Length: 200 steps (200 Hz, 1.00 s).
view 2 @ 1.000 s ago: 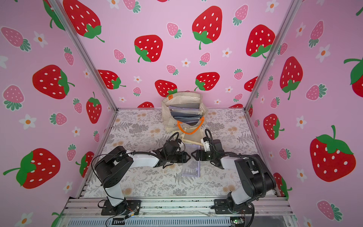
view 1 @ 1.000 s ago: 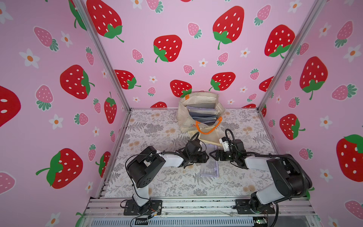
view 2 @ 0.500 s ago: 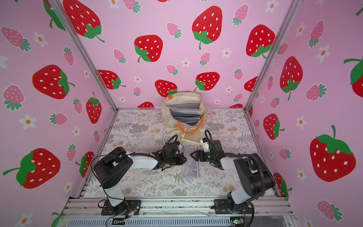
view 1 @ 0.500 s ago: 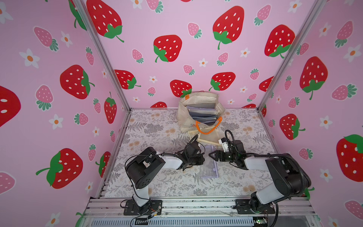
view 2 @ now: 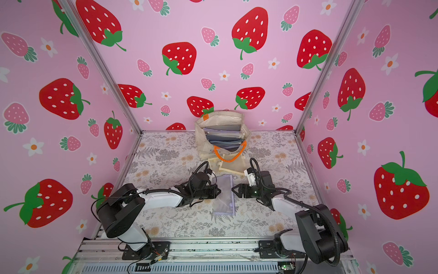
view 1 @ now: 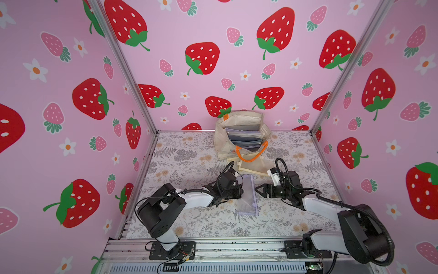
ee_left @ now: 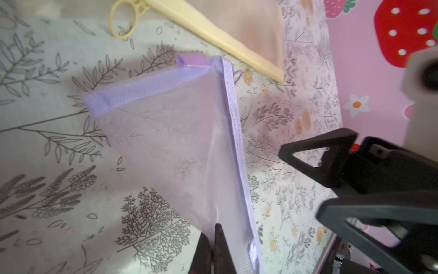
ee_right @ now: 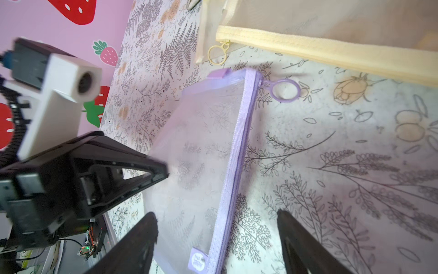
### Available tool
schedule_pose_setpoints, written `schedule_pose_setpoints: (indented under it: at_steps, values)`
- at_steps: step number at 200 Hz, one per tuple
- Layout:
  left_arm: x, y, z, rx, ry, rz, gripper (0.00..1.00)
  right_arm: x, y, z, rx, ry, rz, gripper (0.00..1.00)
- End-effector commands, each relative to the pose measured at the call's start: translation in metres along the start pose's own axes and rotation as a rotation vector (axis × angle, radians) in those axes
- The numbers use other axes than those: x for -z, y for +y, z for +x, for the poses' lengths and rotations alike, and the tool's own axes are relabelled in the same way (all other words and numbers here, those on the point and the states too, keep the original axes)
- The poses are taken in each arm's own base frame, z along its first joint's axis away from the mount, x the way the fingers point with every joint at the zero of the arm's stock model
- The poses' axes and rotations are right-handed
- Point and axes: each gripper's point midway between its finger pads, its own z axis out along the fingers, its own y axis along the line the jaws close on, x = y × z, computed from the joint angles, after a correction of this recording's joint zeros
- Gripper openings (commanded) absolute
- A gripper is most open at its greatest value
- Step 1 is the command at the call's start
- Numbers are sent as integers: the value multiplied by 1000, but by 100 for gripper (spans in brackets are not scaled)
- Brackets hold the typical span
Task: Put the pencil pouch into the canvas bag
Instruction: Pick up the pencil pouch from the center of the board.
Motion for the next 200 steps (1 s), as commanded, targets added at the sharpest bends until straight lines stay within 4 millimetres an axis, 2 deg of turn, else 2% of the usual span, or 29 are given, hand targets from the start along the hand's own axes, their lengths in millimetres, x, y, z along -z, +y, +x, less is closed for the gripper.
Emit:
schedule_pose_setpoints:
  at_steps: [1, 18, 45, 66, 90, 128, 144, 167, 179, 200]
  values:
    - [28, -26, -14, -94, -40, 63, 0, 6, 16, -6, -11, -16, -62, 81]
    - [55, -44, -25, -163, -86, 93, 0, 18, 38, -20, 1, -66, -133, 81]
    - [99, -68, -41, -269, -178, 141, 0, 48, 77, -46, 81, -159, -203, 84]
    - [124, -83, -48, -326, -236, 186, 0, 67, 107, -60, 156, -199, -273, 87]
    - [138, -96, -51, -358, -278, 243, 0, 72, 133, -66, 212, -193, -349, 87]
    - [141, -102, -51, -367, -290, 274, 0, 55, 160, -68, 274, -154, -430, 85]
    - [141, -101, -49, -367, -287, 271, 0, 46, 166, -68, 281, -135, -451, 71]
    - [143, -97, -50, -363, -297, 254, 0, 42, 170, -70, 284, -141, -471, 34]
    - [143, -95, -49, -363, -301, 244, 0, 44, 171, -72, 296, -145, -468, 19]
    - [142, -88, -49, -363, -297, 208, 0, 49, 177, -76, 342, -155, -461, 4]
